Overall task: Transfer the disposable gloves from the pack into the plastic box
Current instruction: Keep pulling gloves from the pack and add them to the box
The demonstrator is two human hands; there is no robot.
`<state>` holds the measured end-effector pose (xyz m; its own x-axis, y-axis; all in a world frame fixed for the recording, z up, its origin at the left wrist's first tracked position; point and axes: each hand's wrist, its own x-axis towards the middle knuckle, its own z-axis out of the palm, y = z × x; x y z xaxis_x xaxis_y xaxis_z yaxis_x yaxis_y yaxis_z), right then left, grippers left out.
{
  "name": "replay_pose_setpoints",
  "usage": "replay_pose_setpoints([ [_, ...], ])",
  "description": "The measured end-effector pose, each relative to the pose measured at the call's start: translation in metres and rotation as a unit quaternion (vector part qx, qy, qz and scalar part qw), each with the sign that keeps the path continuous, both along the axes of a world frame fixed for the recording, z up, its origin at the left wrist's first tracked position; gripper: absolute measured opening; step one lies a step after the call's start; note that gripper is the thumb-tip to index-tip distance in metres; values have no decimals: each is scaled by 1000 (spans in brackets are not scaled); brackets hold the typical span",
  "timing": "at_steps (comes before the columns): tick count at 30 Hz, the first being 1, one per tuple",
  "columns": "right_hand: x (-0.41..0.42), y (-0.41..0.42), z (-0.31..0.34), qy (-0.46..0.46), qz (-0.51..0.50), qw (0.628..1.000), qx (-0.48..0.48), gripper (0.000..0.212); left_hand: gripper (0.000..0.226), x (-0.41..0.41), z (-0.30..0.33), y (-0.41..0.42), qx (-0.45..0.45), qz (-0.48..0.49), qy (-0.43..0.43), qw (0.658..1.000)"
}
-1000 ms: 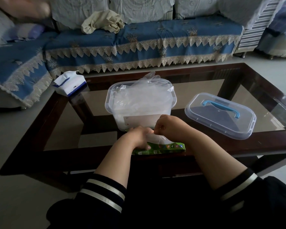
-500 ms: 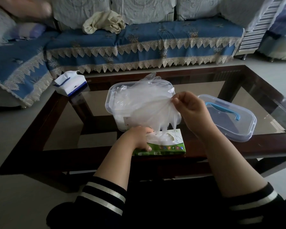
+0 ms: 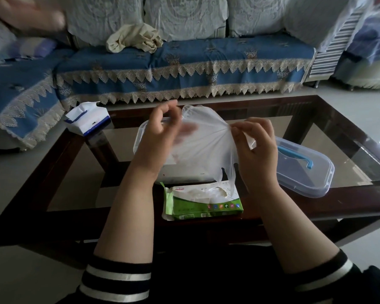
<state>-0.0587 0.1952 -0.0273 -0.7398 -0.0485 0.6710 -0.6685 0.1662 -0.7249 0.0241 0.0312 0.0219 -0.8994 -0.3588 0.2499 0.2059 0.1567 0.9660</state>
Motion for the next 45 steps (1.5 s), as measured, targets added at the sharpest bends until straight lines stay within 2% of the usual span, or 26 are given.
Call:
replay_pose_setpoints([
  [2, -5, -5, 0, 21, -43, 999, 23, 10, 48, -6, -2, 3, -77, 9, 26, 997],
  [4, -14, -11, 4, 63, -93, 993, 45, 17, 49, -14, -2, 7, -122, 25, 59, 990],
  [7, -30, -22, 21, 180, -175, 965, 82, 16, 25, -33, 7, 4, -157, 90, 104, 978],
  [9, -43, -34, 36, 248, -217, 938, 108, 12, 18, -46, 8, -6, -159, 121, 109, 974],
  [12, -55, -52, 49, 283, -211, 919, 174, 24, 24, -59, 0, -27, -190, 174, 42, 965],
  [14, -60, -63, 45, 291, -145, 904, 277, 41, 29, -62, -8, -45, -248, 206, -25, 946],
  [16, -62, -71, 35, 230, -47, 875, 424, 58, 32, -63, -21, -62, -300, 210, -85, 927],
  [18, -70, -78, 23, 119, 25, 834, 538, 76, 31, -65, -34, -74, -339, 197, -139, 909],
  [21, -83, -86, 16, 5, 83, 776, 625, 92, 37, -68, -46, -80, -382, 156, -221, 883],
  [23, -89, -93, 13, -34, 113, 735, 668, 95, 53, -67, -48, -81, -463, 151, -284, 826],
  [25, -93, -103, 8, -58, 128, 697, 704, 97, 65, -67, -50, -86, -508, 143, -353, 772],
  [27, -95, -111, 1, -76, 134, 662, 733, 91, 65, -70, -53, -92, -507, 131, -422, 740],
  [29, -98, -117, -8, -101, 143, 634, 753, 79, 59, -73, -55, -96, -502, 121, -469, 716],
  [32, -98, -119, -19, -129, 158, 602, 772, 62, 59, -79, -57, -99, -483, 114, -514, 700],
  [34, -97, -118, -18, -135, 167, 610, 762, 62, 60, -82, -59, -100, -479, 118, -521, 697],
  [36, -93, -114, -6, -119, 173, 655, 726, 69, 62, -82, -60, -99, -483, 124, -520, 694],
  [38, -89, -105, 13, -113, 172, 720, 662, 66, 63, -81, -59, -97, -483, 124, -515, 697],
  [42, -75, -70, 41, -73, 91, 879, 463, 28, 58, -73, -51, -89, -492, 137, -478, 714],
  [44, -52, -48, 46, -43, 55, 941, 331, 17, 42, -65, -46, -82, -509, 178, -391, 746],
  [45, -37, -36, 45, -54, 69, 953, 291, 16, 33, -59, -43, -75, -510, 201, -324, 771],
])
